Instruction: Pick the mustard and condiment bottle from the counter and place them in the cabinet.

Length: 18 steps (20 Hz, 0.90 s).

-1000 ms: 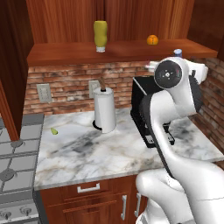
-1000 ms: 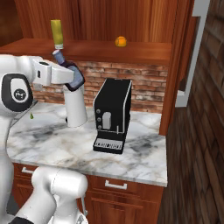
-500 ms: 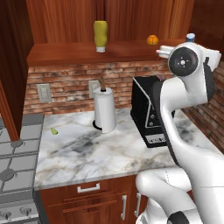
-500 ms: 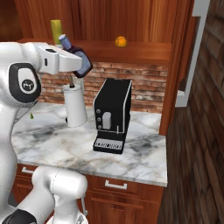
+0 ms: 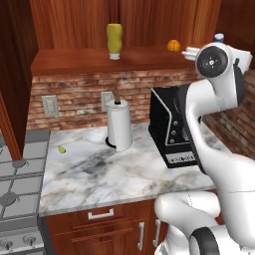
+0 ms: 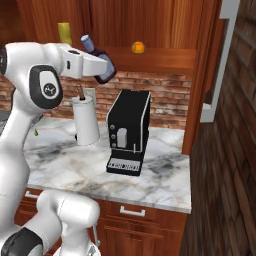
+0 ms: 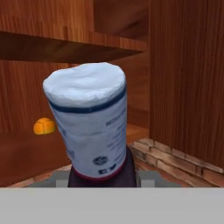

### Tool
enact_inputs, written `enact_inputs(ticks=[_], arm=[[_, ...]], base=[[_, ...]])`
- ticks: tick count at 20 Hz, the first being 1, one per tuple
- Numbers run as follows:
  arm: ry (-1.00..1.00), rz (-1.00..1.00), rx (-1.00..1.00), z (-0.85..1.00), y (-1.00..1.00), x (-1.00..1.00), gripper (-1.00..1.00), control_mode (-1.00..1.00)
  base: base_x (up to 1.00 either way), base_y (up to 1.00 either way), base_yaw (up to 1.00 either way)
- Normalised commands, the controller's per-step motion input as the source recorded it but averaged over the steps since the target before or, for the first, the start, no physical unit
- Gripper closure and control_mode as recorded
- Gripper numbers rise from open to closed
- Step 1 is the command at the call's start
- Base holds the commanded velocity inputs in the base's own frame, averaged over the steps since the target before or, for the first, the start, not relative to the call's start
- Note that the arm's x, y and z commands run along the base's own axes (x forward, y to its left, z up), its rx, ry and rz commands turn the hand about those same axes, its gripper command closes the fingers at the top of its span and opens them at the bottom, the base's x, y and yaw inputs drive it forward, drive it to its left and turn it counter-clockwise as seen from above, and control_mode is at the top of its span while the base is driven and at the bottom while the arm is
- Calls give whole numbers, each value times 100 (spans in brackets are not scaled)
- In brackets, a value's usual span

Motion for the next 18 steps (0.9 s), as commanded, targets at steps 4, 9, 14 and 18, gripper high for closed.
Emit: enact_inputs(ticks=[4,9,14,18], arm=[[0,0,1,0,-24,48,100,-100],[0,0,4,0,-21,54,100,-100],[0,0,7,0,-19,54,100,-100],[0,0,7,0,-15,52,100,-100]], base=[[0,0,0],[0,0,0],[0,0,0],[0,0,0]])
